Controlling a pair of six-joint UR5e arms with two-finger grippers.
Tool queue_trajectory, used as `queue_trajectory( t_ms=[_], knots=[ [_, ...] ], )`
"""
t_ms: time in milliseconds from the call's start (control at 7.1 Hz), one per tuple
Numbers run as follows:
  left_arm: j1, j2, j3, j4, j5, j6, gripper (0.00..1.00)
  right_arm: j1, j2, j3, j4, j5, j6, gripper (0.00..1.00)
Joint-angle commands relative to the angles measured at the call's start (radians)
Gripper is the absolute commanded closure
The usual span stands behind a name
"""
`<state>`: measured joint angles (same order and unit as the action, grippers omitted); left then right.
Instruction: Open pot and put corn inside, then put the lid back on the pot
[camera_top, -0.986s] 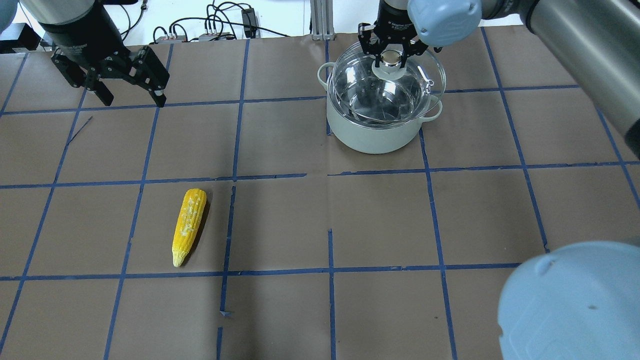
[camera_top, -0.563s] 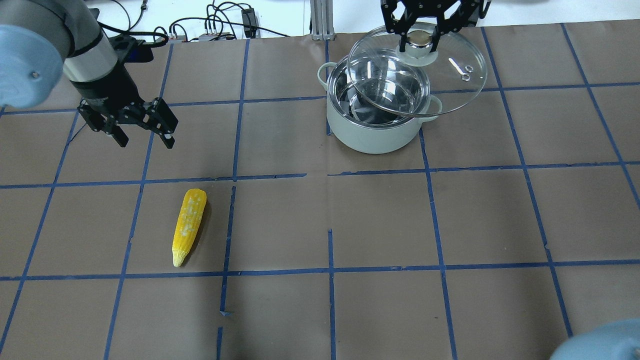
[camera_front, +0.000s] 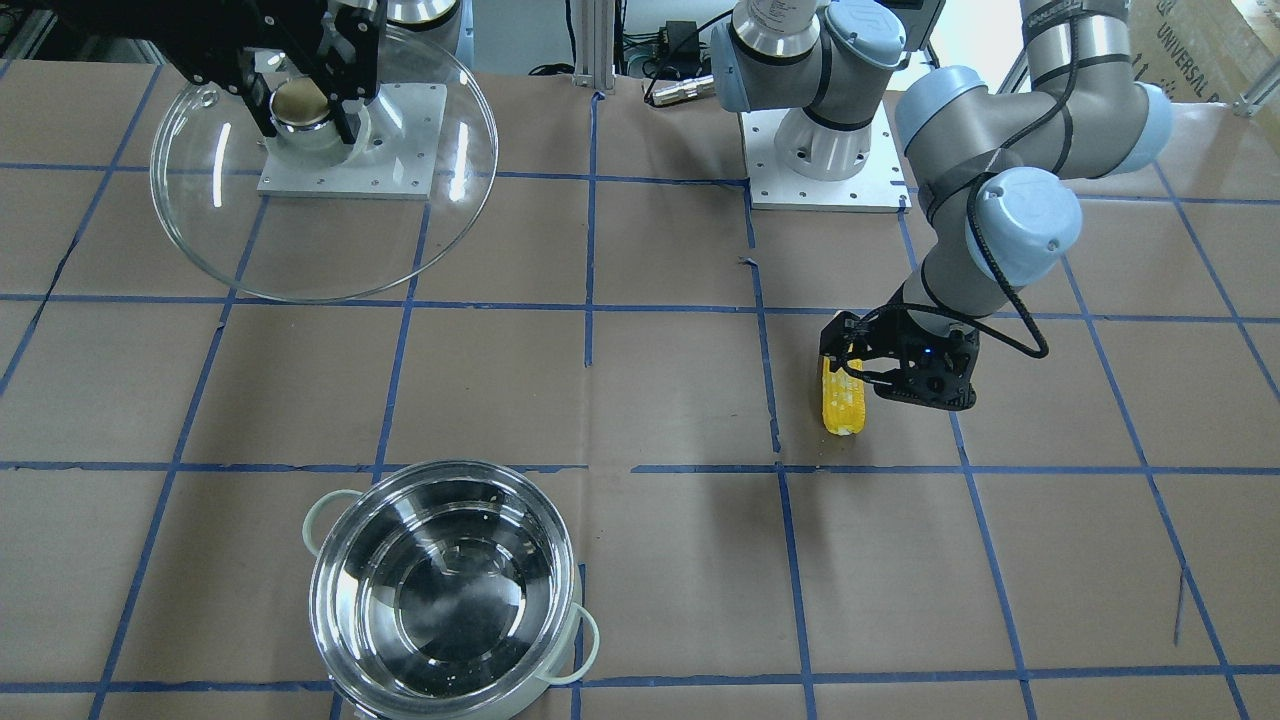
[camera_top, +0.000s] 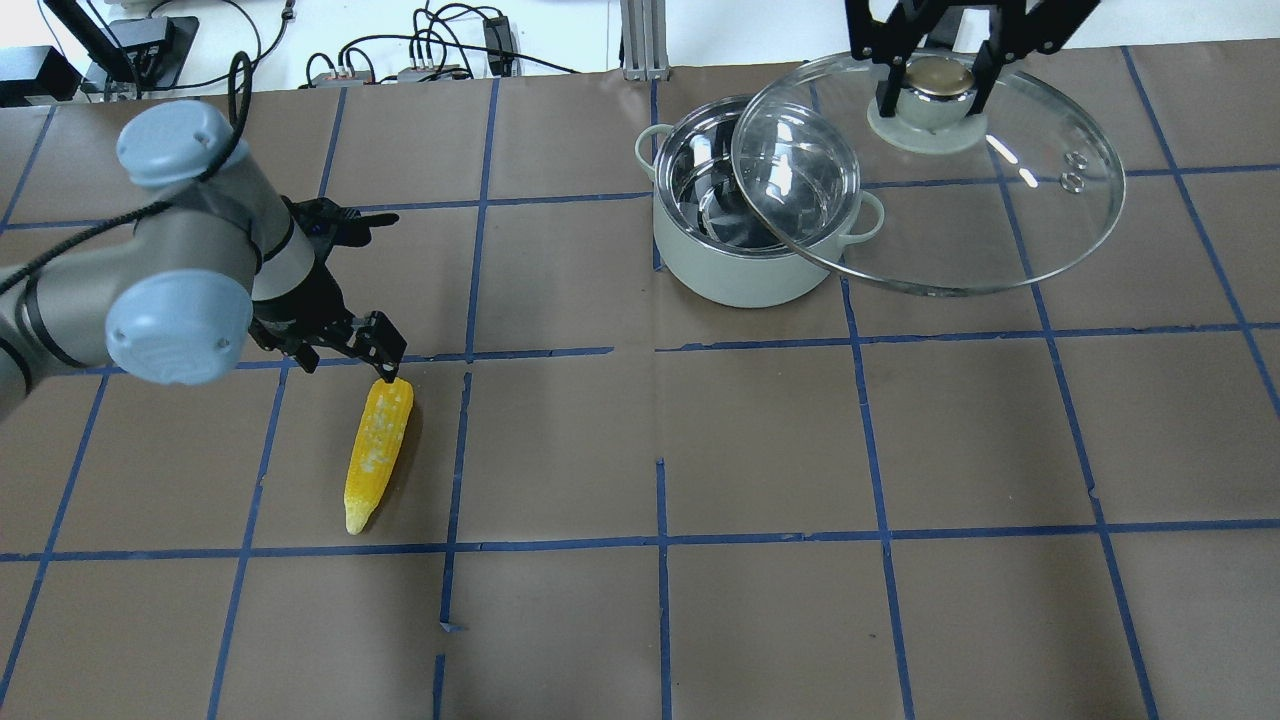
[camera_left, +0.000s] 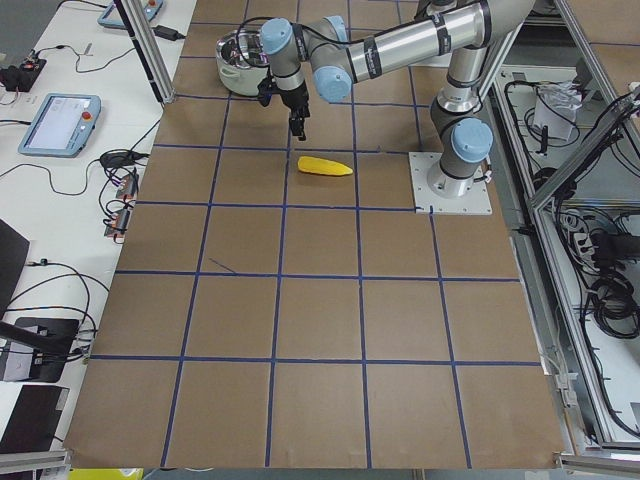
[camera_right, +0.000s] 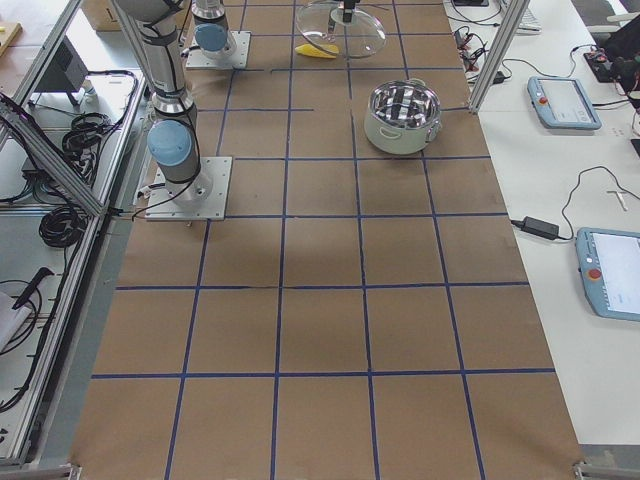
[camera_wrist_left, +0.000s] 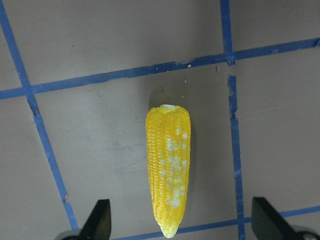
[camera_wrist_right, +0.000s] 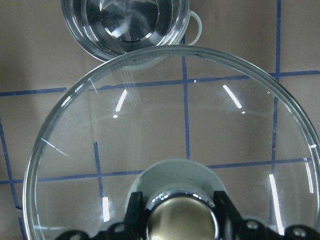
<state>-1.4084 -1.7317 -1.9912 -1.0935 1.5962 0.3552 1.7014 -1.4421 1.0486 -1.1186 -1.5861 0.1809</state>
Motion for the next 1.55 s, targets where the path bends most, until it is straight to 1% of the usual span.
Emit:
queue_trajectory(
  t_ms=[0, 141, 282, 423, 563, 704, 845, 986, 1127, 1268, 1408],
  knots=[
    [0.0, -0.098, -0.119, 0.269, 0.004, 0.027, 0.0, 0.004, -0.071, 0.188, -0.126, 0.002, -0.004, 0.91],
    [0.0, -0.115, -0.129, 0.282, 0.004, 0.027, 0.0, -0.002, -0.134, 0.3, -0.2, -0.002, -0.006, 0.91],
    [0.0, -0.114, -0.15, 0.281, 0.005, 0.025, 0.0, -0.003, -0.191, 0.395, -0.301, -0.012, -0.017, 0.91],
    [0.0, -0.112, -0.161, 0.284, 0.008, 0.024, 0.17, -0.003, -0.204, 0.447, -0.343, -0.015, -0.017, 0.91],
    [0.0, -0.112, -0.161, 0.277, 0.01, 0.024, 0.41, -0.003, -0.202, 0.459, -0.366, -0.017, -0.018, 0.9],
    [0.0, -0.112, -0.152, 0.279, 0.011, 0.024, 0.71, -0.006, -0.201, 0.461, -0.362, -0.026, -0.021, 0.9],
    [-0.003, -0.105, -0.135, 0.27, 0.011, 0.001, 0.86, -0.022, -0.202, 0.478, -0.36, -0.026, -0.02, 0.9],
    [-0.004, -0.092, -0.115, 0.253, 0.01, -0.016, 0.91, -0.025, -0.204, 0.499, -0.413, -0.023, -0.018, 0.9],
    [-0.018, -0.083, -0.077, 0.197, 0.008, -0.06, 0.94, -0.025, -0.204, 0.499, -0.438, -0.023, -0.02, 0.9],
    [-0.03, -0.08, -0.019, 0.122, -0.001, -0.106, 0.94, -0.025, -0.207, 0.498, -0.435, -0.021, -0.02, 0.9],
    [-0.067, -0.088, 0.079, 0.021, -0.033, -0.19, 0.94, -0.025, -0.205, 0.498, -0.434, -0.026, -0.021, 0.89]
  ],
)
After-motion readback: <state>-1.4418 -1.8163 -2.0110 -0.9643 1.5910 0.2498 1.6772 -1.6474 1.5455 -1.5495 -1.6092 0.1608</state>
